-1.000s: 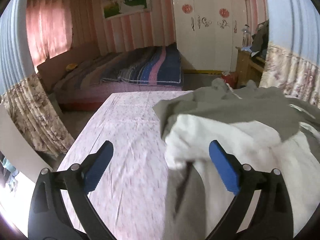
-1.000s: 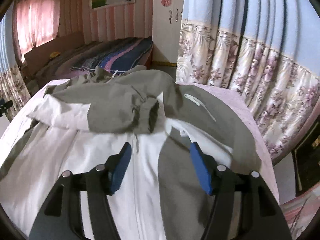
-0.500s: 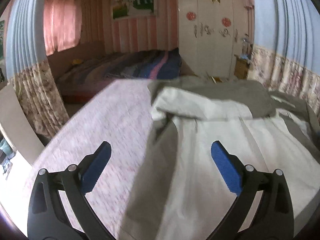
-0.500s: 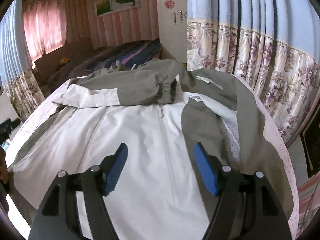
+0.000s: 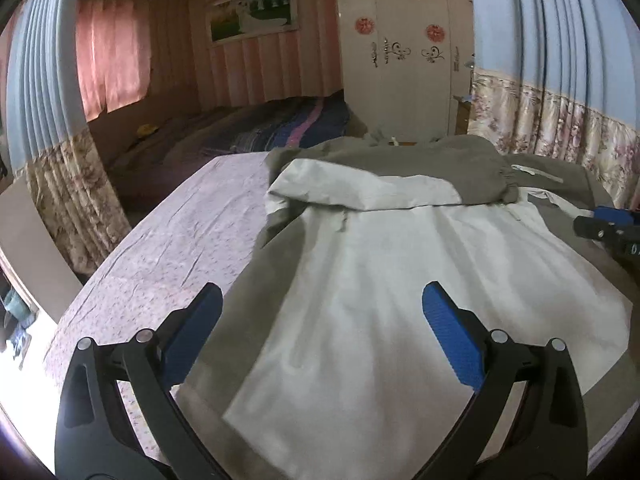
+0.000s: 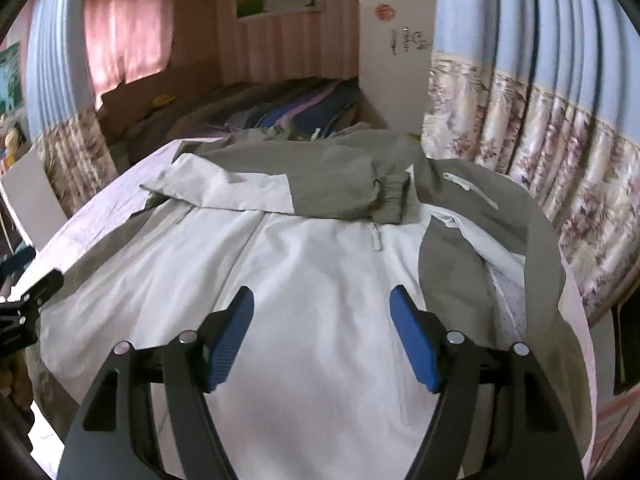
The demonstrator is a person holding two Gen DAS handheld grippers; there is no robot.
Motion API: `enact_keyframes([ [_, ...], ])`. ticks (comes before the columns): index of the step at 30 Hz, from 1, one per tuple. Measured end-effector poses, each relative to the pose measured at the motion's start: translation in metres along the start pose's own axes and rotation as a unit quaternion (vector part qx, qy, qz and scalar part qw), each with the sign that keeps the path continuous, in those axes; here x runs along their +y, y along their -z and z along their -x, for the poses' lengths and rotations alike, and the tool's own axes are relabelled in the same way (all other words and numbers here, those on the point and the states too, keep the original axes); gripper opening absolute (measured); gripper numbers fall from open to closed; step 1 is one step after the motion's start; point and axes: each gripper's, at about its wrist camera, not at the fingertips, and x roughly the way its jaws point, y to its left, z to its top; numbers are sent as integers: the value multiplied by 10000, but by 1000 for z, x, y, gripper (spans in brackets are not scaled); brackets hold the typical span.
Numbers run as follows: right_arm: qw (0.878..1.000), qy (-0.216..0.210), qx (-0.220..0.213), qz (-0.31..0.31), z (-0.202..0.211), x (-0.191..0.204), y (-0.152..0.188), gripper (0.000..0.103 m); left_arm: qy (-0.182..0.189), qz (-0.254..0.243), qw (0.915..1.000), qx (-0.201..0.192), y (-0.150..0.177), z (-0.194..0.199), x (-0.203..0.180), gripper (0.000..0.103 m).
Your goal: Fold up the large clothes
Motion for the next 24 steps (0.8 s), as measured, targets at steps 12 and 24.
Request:
enact_keyframes([
  [12, 9995, -77, -299, 107, 5, -11, -17, 71, -238, 217, 9995, -61, 0, 22, -20, 100],
  [24, 9944, 495, -386, -845, 70, -102, 30, 77, -139, 98, 9997, -170, -3, 40, -44, 100],
])
